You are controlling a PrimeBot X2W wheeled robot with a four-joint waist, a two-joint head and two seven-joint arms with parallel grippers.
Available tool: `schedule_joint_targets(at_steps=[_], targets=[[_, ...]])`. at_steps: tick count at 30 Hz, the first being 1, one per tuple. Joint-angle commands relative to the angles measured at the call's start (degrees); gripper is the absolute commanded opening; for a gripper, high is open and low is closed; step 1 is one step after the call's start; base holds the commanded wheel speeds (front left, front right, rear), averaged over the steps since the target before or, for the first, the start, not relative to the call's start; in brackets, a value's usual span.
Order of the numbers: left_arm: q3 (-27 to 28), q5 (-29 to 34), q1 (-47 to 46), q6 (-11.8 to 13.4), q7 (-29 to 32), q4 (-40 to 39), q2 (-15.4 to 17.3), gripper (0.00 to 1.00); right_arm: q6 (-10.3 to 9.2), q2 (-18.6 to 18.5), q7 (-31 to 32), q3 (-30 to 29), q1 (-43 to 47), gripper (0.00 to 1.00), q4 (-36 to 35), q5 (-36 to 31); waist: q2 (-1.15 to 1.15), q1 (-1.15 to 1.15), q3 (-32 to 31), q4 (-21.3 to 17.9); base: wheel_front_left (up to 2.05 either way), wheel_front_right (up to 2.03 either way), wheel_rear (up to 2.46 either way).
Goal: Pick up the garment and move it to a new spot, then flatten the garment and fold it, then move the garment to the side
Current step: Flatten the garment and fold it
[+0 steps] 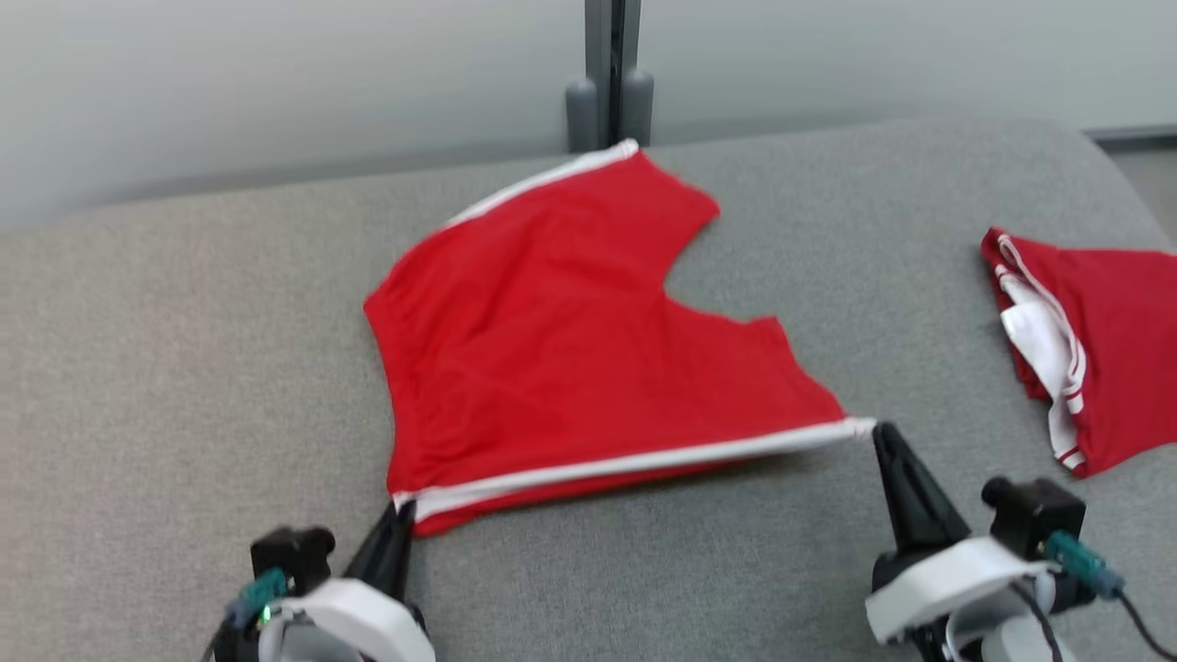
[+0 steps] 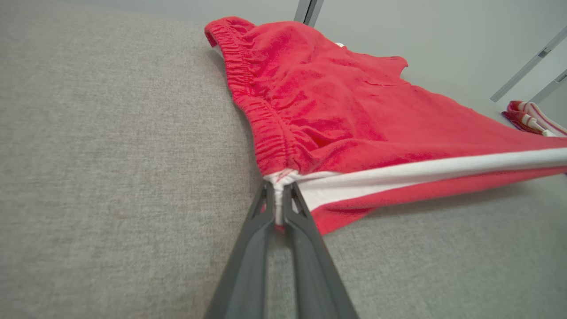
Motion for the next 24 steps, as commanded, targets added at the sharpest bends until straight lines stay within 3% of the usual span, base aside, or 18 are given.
schedule_joint_targets(at_steps=[1, 6, 16, 24], targets=[[-0.1, 0.7, 1.7, 0.1, -0.1, -0.4, 0.4, 0.0, -0.02, -0.4, -0.3, -0.1, 1.5, 0.0, 0.3, 0.5, 0.0, 0.0, -3.3, 0.1, 0.0, 0.0, 0.0], [0.7, 0.5, 8.7, 0.1, -0.1, -2.7, 0.1, 0.0, -0.02, -0.2, -0.2, 2.1, 6.8, 0.0, 1.0, 0.3, 0.0, 0.0, -7.9, -0.1, 0.0, 0.0, 0.0], [1.4, 1.6, 15.6, 0.1, -0.1, -7.8, -0.1, 0.0, -0.02, -0.1, -0.3, 2.9, 14.3, 0.0, -1.2, 0.4, 0.0, 0.0, -9.8, 1.8, 0.0, 0.0, 0.0], [-2.3, 0.6, 13.8, 0.1, -0.1, -12.8, -0.2, 0.0, -0.01, -2.5, -0.3, 1.7, 8.5, 0.0, -3.2, -0.2, 0.0, 0.0, -6.8, 4.5, 0.0, 0.0, 0.0]])
